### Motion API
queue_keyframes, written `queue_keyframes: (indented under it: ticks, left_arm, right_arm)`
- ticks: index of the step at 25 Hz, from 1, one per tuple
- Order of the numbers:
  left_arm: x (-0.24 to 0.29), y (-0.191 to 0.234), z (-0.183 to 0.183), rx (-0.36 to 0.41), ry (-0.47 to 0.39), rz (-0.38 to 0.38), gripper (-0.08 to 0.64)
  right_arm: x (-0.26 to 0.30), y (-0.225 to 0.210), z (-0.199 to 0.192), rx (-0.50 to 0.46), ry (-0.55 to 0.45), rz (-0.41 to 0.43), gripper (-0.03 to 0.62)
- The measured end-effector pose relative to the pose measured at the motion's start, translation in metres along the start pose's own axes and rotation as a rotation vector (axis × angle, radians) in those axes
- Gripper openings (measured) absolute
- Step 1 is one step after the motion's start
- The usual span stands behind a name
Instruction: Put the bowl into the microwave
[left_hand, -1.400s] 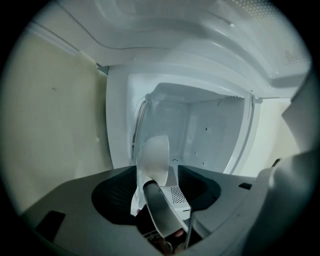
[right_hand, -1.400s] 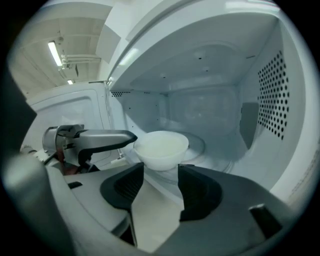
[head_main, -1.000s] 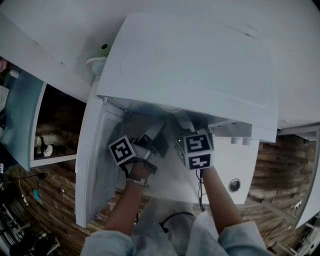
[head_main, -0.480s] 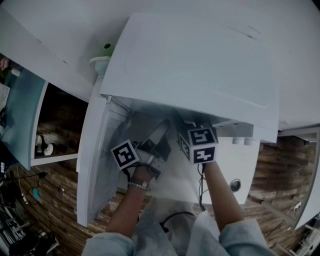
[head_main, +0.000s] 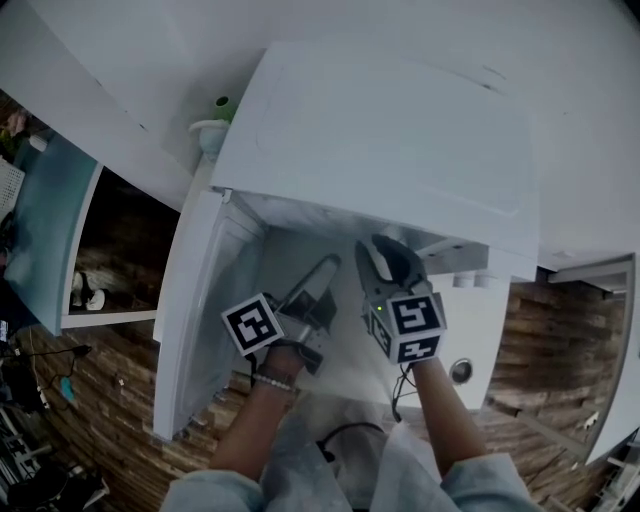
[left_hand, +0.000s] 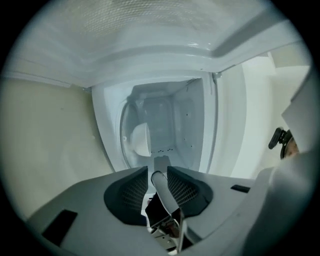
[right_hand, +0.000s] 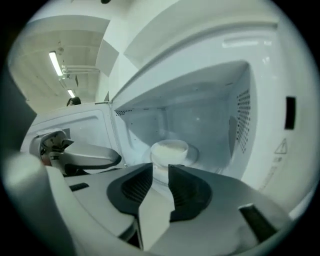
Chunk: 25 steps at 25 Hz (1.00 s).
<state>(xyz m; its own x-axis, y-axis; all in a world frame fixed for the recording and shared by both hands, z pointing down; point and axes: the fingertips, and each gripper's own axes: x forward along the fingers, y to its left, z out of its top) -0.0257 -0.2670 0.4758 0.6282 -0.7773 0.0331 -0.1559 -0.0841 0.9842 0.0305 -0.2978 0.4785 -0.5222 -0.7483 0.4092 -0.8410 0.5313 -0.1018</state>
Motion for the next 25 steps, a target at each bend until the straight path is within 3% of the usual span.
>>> queue_keyframes:
  ticks: [4, 12, 15, 20, 25]
  left_arm:
    - [-0.009, -0.014, -0.003, 0.156, 0.004, 0.074, 0.004]
    - [-0.02, -0.078, -0.011, 0.359, -0.013, 0.001, 0.0]
    - [-0.026, -0.108, -0.02, 0.475, 0.006, -0.042, 0.0]
    - [-0.034, -0.143, -0.037, 0.683, 0.061, -0.06, -0.002]
    - [-0.044, -0.164, -0.046, 0.796, 0.072, -0.061, -0.002]
  right_arm:
    - [-0.027, -0.001, 0.01, -0.025, -0.037, -0.034, 0.008]
    - [-0.081, 0.007, 0.04, 0.048, -0.148, -0.024, 0.005]
    - [-0.1, 0.012, 0.05, 0.09, -0.191, 0.006, 0.003]
    - [-0.127, 0.017, 0.063, 0.056, -0.223, 0.01, 0.003]
    - [-0.149, 0.021, 0.08, 0.046, -0.259, 0.014, 0.003]
